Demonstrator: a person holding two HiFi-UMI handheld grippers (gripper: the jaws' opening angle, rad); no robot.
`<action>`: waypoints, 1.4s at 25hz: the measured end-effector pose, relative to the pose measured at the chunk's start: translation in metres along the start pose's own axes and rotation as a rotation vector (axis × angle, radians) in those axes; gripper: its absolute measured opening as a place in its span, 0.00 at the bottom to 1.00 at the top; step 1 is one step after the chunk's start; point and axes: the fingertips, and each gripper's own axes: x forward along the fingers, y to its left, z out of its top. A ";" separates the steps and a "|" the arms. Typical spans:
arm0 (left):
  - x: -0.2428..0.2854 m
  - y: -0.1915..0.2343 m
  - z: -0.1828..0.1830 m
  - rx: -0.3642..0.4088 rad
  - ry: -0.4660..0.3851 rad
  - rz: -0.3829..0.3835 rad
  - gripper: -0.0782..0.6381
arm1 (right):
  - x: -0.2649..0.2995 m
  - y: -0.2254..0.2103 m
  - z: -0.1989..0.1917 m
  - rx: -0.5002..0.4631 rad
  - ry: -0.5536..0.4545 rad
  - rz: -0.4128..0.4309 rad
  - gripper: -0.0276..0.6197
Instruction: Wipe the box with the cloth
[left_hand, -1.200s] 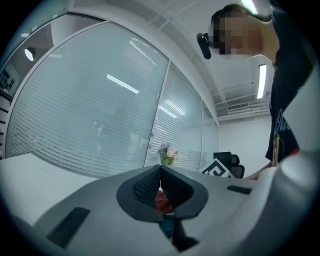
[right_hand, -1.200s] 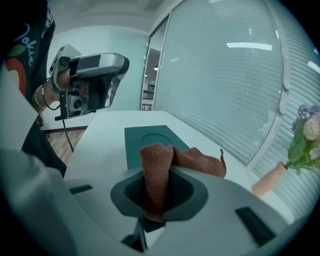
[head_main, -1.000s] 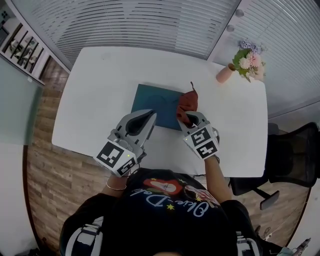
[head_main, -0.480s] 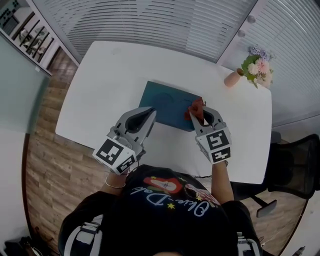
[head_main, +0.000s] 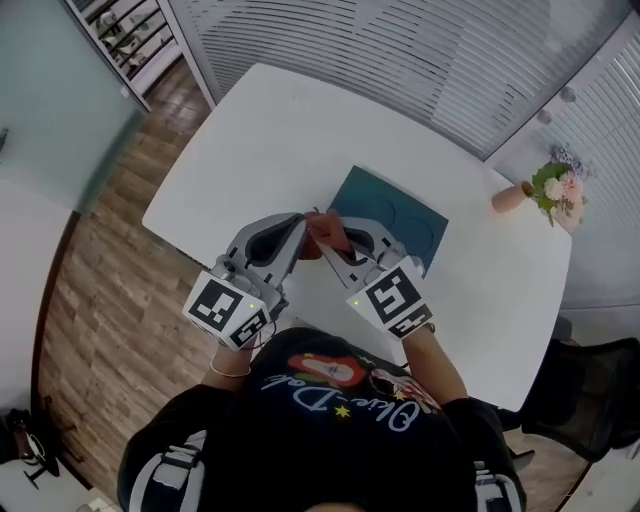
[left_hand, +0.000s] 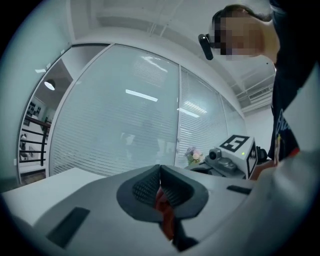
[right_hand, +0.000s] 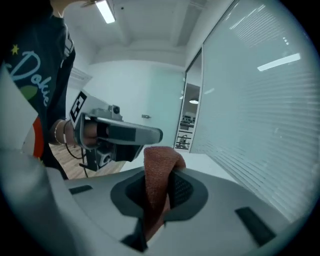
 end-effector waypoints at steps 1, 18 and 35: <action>-0.006 0.005 0.001 0.000 -0.002 0.021 0.12 | 0.013 0.003 -0.006 -0.011 0.023 0.016 0.11; -0.020 0.014 0.001 -0.011 0.001 0.017 0.12 | 0.030 -0.021 -0.101 0.066 0.288 -0.102 0.11; 0.040 -0.041 -0.010 -0.018 0.046 -0.226 0.12 | -0.056 -0.032 -0.142 0.216 0.336 -0.279 0.11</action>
